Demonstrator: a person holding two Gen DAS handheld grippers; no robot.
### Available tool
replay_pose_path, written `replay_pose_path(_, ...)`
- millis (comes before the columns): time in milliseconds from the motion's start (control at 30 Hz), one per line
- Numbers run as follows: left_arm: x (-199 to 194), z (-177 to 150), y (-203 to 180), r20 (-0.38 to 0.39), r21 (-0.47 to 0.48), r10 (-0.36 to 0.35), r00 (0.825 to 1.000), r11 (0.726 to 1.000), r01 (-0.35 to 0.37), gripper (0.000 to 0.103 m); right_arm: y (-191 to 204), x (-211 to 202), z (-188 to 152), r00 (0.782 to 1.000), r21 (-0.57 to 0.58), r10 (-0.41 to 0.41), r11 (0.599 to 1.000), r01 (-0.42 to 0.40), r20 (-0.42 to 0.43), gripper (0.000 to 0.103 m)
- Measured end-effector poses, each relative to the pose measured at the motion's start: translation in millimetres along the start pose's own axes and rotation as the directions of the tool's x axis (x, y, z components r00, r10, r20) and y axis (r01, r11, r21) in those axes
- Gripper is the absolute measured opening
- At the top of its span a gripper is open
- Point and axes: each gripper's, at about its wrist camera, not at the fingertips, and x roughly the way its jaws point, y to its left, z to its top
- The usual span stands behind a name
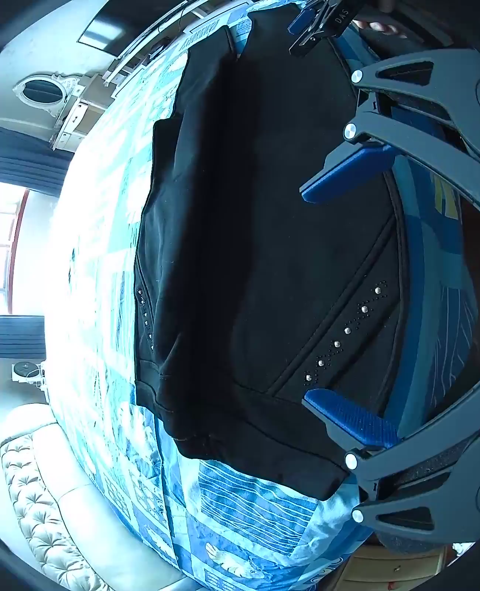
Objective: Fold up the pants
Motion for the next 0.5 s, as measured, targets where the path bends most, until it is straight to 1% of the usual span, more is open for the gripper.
replay_pose_path(167, -0.1, -2.3, -0.9, 0.004, 0.005, 0.001, 1.0, 1.0, -0.001, 0.101, 0.0, 1.4, -0.3, 1.0, -0.001, 0.0, 1.0, 0.0, -0.004, 0.098)
replay_pose_path(300, 2.6, -3.8, 0.0, -0.017, 0.002, -0.005, 1.0, 1.0, 0.005, 0.101, -0.3, 1.8, -2.0, 1.0, 0.0, 0.002, 1.0, -0.002, -0.006, 0.098)
replay_pose_path(367, 6.1, -6.9, -0.6, -0.009, -0.013, 0.001, 1.0, 1.0, -0.001, 0.101, 0.1, 1.6, -1.8, 1.0, -0.001, 0.002, 1.0, -0.002, -0.007, 0.098)
replay_pose_path(467, 3.8, -7.9, -2.1, 0.003, -0.005, 0.007, 1.0, 1.0, -0.007, 0.101, 0.1, 1.1, -2.1, 1.0, -0.001, 0.003, 1.0, -0.003, -0.007, 0.098)
replay_pose_path(500, 2.0, -2.1, 2.7, 0.002, -0.004, 0.007, 1.0, 1.0, -0.007, 0.101, 0.2, 1.1, -1.9, 1.0, -0.001, 0.003, 1.0, -0.003, -0.008, 0.098)
